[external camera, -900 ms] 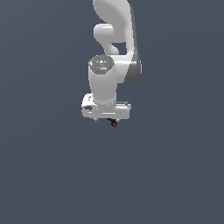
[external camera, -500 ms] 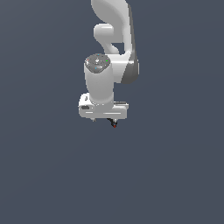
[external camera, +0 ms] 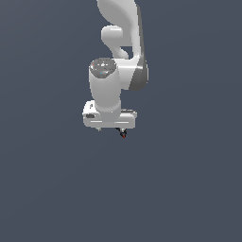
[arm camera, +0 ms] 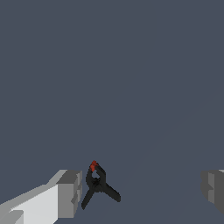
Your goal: Pick up the object and move it to a goal position.
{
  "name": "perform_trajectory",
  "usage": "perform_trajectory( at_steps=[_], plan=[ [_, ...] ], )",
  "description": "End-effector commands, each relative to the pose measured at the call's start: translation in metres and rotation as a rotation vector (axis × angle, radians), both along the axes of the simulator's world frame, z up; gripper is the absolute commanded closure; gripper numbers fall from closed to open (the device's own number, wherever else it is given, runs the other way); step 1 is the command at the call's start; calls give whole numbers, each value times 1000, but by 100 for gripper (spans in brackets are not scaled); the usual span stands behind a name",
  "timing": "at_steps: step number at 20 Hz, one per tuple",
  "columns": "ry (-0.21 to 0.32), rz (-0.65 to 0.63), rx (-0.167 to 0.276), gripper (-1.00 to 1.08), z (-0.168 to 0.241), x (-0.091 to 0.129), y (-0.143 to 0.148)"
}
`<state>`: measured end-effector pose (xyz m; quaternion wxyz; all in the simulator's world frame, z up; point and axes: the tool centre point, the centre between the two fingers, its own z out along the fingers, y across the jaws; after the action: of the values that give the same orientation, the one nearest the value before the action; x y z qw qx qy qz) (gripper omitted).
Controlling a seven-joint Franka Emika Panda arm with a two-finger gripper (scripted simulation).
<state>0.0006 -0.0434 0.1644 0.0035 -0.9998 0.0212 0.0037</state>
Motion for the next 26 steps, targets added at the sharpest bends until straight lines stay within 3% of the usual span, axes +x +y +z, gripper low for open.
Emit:
perform_trajectory(
  at_steps=[1, 8, 19, 26],
  plan=[
    [0, 9, -1, -92, -5, -3, 3],
    [-2, 62, -4, -92, -34, -24, 17],
    [-6, 177, -7, -92, -88, -76, 46],
    [-8, 207, -6, -92, -100, -91, 53]
  ],
)
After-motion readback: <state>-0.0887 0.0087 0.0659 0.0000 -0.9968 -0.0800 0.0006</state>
